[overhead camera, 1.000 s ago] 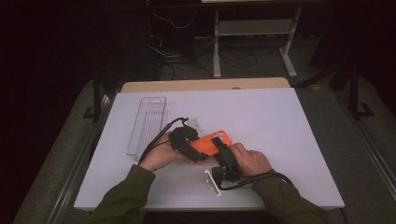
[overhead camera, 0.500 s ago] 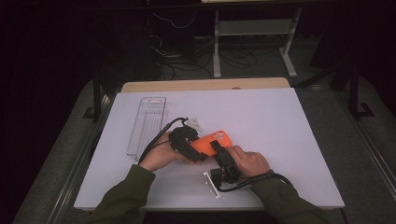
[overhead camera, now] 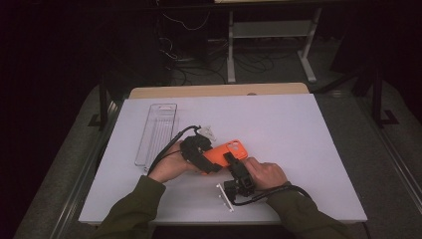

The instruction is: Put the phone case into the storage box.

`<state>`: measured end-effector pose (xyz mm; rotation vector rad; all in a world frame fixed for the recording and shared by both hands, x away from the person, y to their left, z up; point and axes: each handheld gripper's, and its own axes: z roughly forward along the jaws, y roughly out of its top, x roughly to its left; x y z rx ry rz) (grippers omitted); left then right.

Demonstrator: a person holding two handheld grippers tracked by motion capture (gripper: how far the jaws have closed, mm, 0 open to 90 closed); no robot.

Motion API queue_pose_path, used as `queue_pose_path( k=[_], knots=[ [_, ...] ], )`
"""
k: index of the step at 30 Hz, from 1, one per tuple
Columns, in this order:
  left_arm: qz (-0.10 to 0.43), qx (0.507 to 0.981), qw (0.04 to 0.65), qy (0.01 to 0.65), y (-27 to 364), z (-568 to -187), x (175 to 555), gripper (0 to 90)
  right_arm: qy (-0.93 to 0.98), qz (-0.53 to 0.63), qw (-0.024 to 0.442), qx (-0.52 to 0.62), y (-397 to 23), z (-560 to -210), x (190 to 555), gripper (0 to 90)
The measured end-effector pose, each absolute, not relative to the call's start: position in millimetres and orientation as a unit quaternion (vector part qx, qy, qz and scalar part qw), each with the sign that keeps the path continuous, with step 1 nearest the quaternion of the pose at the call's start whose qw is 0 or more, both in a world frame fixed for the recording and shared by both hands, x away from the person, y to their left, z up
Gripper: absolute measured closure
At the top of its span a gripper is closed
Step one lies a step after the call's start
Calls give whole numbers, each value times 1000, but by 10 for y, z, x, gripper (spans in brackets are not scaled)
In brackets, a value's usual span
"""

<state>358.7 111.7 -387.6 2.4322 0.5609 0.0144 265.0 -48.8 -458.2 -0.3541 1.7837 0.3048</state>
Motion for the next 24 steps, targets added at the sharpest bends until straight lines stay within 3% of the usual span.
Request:
queue_pose_path(
  k=[24],
  knots=[
    [3, 924, 318, 213, 1115, -3882, 3589, 162, 777, 132, 596, -153, -461, -4572, 2621, 728]
  ],
)
